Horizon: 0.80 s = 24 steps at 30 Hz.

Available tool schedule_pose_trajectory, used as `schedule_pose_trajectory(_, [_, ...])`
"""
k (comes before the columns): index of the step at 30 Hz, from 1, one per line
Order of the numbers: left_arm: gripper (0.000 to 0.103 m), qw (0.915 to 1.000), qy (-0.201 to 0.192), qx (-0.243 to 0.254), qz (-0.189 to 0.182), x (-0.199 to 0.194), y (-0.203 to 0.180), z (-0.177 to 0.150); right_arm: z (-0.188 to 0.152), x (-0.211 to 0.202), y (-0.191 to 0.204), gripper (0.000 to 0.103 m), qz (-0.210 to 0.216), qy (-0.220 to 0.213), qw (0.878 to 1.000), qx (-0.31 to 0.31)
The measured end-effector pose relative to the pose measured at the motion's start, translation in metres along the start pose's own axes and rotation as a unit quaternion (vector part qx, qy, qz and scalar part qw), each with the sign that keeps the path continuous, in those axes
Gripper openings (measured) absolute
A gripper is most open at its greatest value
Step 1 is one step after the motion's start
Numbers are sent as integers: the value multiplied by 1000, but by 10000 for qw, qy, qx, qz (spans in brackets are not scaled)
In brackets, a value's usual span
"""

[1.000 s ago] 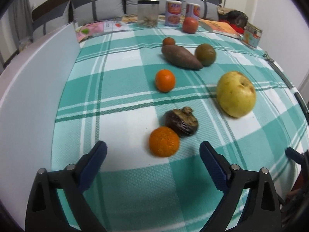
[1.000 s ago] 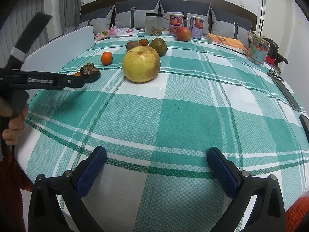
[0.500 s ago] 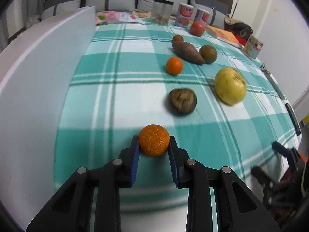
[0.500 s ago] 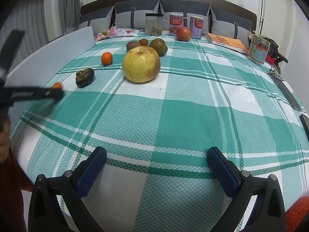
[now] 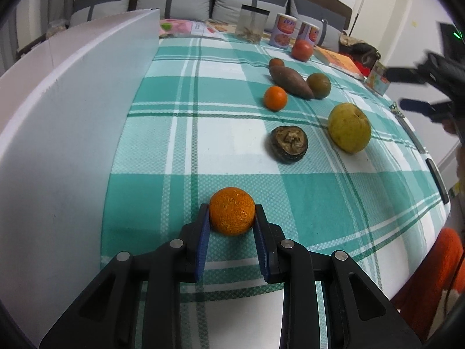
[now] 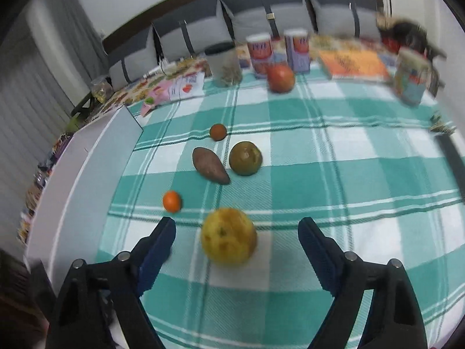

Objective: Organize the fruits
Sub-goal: 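Lift the tangerine with the left tool while the right tool grasps the olive-brown round fruit, then carry both fruits over the white box and open both tools to drop them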

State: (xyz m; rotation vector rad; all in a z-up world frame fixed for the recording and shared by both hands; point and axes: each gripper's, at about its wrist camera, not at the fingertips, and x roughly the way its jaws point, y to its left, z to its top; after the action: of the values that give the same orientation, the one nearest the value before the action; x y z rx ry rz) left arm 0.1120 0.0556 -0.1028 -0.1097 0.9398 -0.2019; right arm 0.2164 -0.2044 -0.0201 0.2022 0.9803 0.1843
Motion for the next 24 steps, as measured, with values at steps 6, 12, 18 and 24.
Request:
schedule_pose_trajectory(6, [28, 10000, 17, 39, -53, 1, -4, -1, 45, 49, -7, 84, -254, 459, 9986, 57])
schedule_pose_trajectory(12, [28, 10000, 25, 34, -58, 2, -4, -1, 67, 106, -49, 77, 374, 919, 9825, 1578])
schedule_pose_trajectory(18, [28, 10000, -9, 75, -37, 5, -6, 1, 73, 147, -43, 57, 424, 1164, 9762, 1778])
schedule_pose_trajectory(24, [28, 9999, -29, 80, -72, 4, -7, 1, 69, 144, -47, 49, 400, 940, 9780, 1821])
